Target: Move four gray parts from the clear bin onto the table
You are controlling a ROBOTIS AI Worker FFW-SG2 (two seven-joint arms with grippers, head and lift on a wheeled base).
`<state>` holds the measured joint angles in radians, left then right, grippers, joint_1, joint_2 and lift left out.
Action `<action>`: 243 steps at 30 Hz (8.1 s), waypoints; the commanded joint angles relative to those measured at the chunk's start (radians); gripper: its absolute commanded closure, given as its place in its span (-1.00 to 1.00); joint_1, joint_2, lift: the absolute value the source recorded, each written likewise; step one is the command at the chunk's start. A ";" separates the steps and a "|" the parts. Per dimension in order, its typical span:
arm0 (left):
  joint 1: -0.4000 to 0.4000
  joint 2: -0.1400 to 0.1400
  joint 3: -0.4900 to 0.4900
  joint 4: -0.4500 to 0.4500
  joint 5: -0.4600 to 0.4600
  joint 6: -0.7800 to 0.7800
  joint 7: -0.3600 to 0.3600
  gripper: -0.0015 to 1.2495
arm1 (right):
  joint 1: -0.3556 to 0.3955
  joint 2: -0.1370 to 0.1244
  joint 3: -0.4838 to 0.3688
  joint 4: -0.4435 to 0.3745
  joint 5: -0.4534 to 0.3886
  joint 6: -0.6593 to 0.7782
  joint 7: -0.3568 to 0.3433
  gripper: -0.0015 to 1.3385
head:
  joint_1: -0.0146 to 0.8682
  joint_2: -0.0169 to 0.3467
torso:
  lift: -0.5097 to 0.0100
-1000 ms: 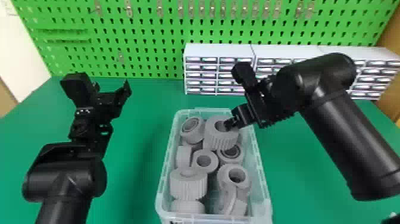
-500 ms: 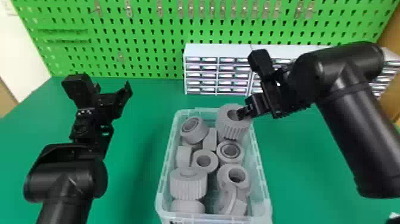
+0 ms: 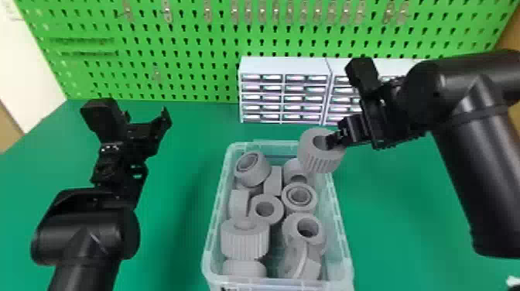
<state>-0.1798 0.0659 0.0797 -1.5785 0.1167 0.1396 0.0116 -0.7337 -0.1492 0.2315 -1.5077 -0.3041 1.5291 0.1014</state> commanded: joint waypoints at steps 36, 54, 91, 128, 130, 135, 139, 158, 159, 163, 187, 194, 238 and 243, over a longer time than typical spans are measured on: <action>0.011 -0.002 -0.003 0.002 0.005 0.000 0.016 -0.44 | 0.091 -0.064 -0.262 -0.048 0.140 0.043 0.000 0.39 | 0.60 -0.51 | 0.76; 0.017 -0.002 -0.015 0.009 0.005 0.000 0.025 -0.44 | 0.172 -0.095 -0.399 -0.003 0.226 0.036 0.001 0.40 | 0.60 -0.51 | 0.76; 0.029 -0.005 -0.028 0.018 0.034 -0.037 0.039 -0.44 | 0.289 -0.107 -0.443 0.144 0.178 -0.187 0.001 0.39 | 0.60 -0.51 | 0.76; 0.036 -0.005 -0.015 0.015 0.057 -0.058 0.039 -0.44 | 0.326 -0.107 -0.428 0.141 0.195 -0.205 0.001 0.39 | 0.60 -0.51 | 0.76; 0.036 -0.005 -0.015 0.015 0.057 -0.060 0.039 -0.44 | 0.329 -0.105 -0.428 0.141 0.198 -0.204 0.001 0.39 | 0.60 -0.51 | 0.76; 0.037 -0.005 -0.014 0.015 0.057 -0.060 0.039 -0.44 | 0.332 -0.102 -0.425 0.141 0.206 -0.204 0.001 0.32 | 0.60 -0.51 | 0.76; 0.036 -0.005 -0.012 0.015 0.057 -0.060 0.039 -0.44 | 0.332 -0.104 -0.423 0.141 0.207 -0.202 0.001 0.32 | 0.60 -0.51 | 0.76; 0.040 -0.005 -0.014 0.015 0.052 -0.060 0.039 -0.44 | 0.344 -0.096 -0.439 0.141 0.218 -0.201 0.001 0.14 | 0.60 -0.51 | 0.76; 0.040 -0.005 -0.014 0.015 0.052 -0.060 0.039 -0.44 | 0.344 -0.096 -0.439 0.141 0.214 -0.201 0.001 0.12 | 0.60 -0.51 | 0.76; 0.043 -0.005 -0.012 0.015 0.052 -0.060 0.039 -0.44 | 0.339 -0.101 -0.432 0.130 0.206 -0.188 0.001 0.05 | 0.60 -0.51 | 0.76; 0.042 -0.005 -0.028 0.015 0.041 -0.058 0.047 -0.44 | 0.289 -0.136 -0.391 -0.120 0.151 -0.069 0.001 -0.37 | 0.60 -0.51 | 0.76; 0.042 -0.005 -0.028 0.015 0.041 -0.048 0.048 -0.44 | 0.246 -0.138 -0.337 -0.169 0.128 -0.001 0.001 -0.55 | 0.60 -0.51 | 0.76; 0.034 -0.005 -0.041 0.015 0.044 -0.037 0.048 -0.44 | 0.115 -0.078 -0.086 -0.240 -0.061 0.020 0.001 -0.54 | 0.60 -0.51 | 0.76; 0.029 -0.005 -0.041 0.015 0.046 -0.037 0.047 -0.44 | 0.109 -0.072 -0.070 -0.240 -0.066 0.019 0.001 -0.54 | 0.60 -0.51 | 0.76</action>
<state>-0.1480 0.0614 0.0380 -1.5631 0.1612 0.1028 0.0593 -0.6194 -0.2267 0.1470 -1.7472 -0.3659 1.5493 0.1027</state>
